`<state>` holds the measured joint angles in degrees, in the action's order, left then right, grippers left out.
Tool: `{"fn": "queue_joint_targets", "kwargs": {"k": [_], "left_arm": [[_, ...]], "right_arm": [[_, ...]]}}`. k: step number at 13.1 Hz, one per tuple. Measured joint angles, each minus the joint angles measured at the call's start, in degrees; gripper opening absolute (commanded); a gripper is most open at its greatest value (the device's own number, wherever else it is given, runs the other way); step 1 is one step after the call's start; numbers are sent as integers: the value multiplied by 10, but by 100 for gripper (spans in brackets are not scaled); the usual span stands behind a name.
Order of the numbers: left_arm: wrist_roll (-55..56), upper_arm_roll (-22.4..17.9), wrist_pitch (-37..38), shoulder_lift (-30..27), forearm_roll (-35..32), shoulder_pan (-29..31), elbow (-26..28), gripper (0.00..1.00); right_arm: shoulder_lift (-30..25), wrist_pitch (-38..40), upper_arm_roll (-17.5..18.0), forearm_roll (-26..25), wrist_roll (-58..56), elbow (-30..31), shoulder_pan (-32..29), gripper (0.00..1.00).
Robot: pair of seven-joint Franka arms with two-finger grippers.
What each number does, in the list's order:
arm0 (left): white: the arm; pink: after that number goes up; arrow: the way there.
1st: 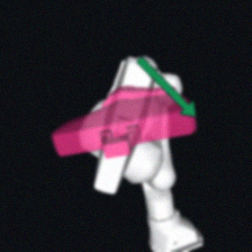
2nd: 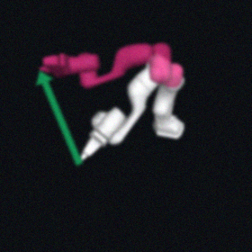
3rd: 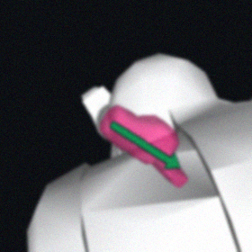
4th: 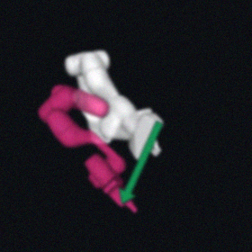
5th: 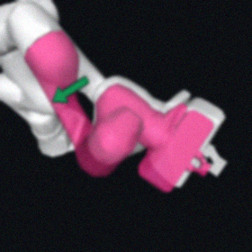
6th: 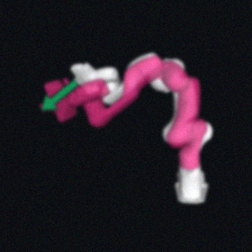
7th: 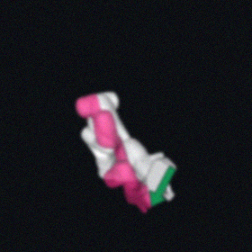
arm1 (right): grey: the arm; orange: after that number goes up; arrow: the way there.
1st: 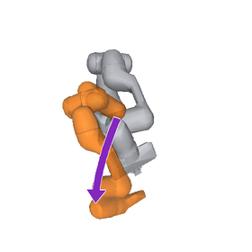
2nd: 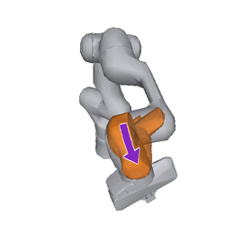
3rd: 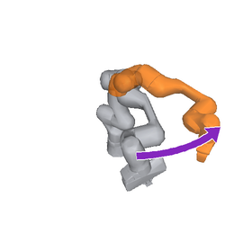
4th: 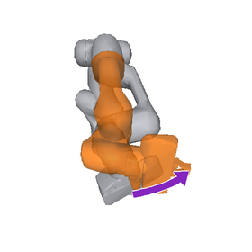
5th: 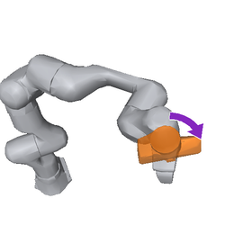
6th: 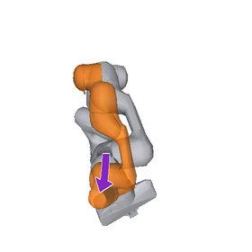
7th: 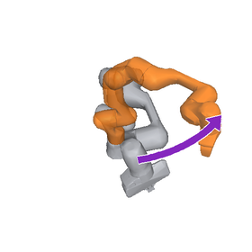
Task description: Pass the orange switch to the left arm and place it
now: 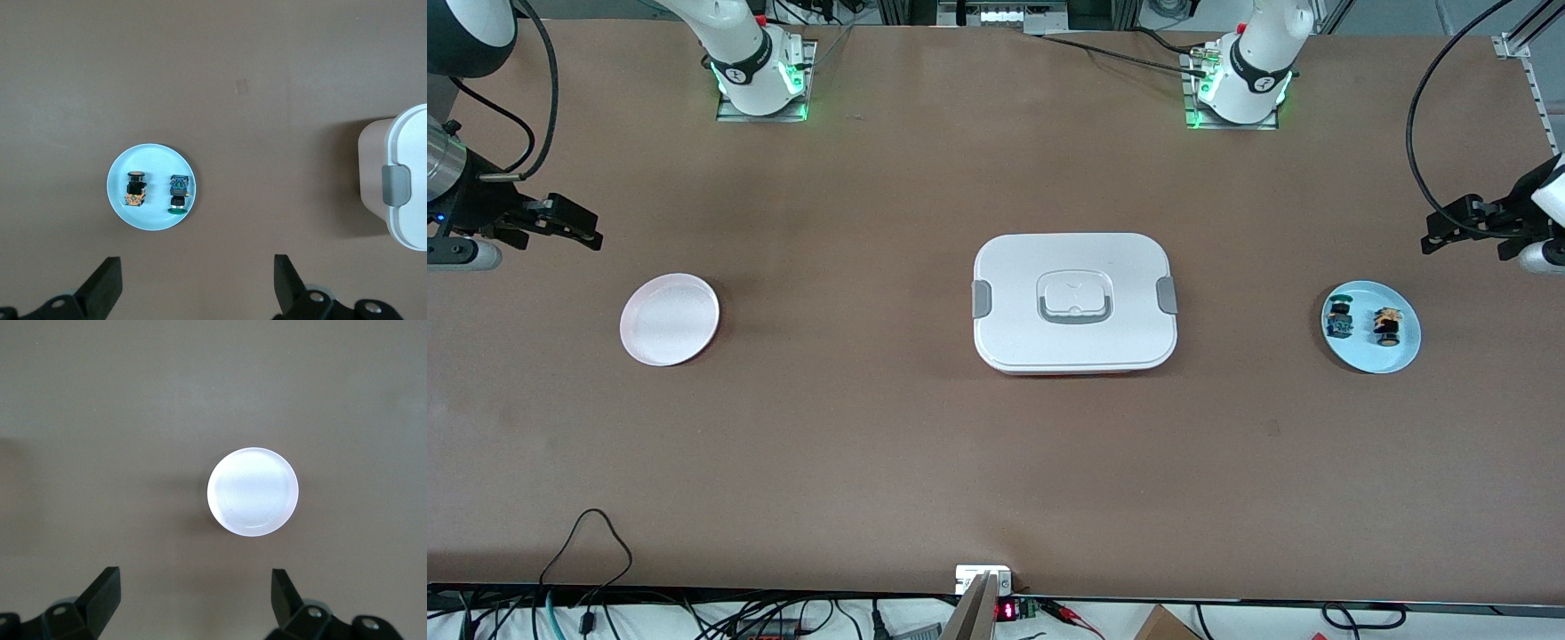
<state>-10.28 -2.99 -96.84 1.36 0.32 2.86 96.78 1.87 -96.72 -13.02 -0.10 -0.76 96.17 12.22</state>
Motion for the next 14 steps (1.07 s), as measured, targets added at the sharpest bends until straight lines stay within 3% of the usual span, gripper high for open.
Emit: {"fn": "queue_joint_targets", "kwargs": {"k": [6, 14], "left_arm": [[0, 14, 14, 22, 0, 1, -58, 100], [4, 10, 68, 46, 0, 5, -65, 100]], "right_arm": [[0, 0, 0, 0, 0, 0, 0, 100], [0, 0, 0, 0, 0, 0, 0, 100]]}}
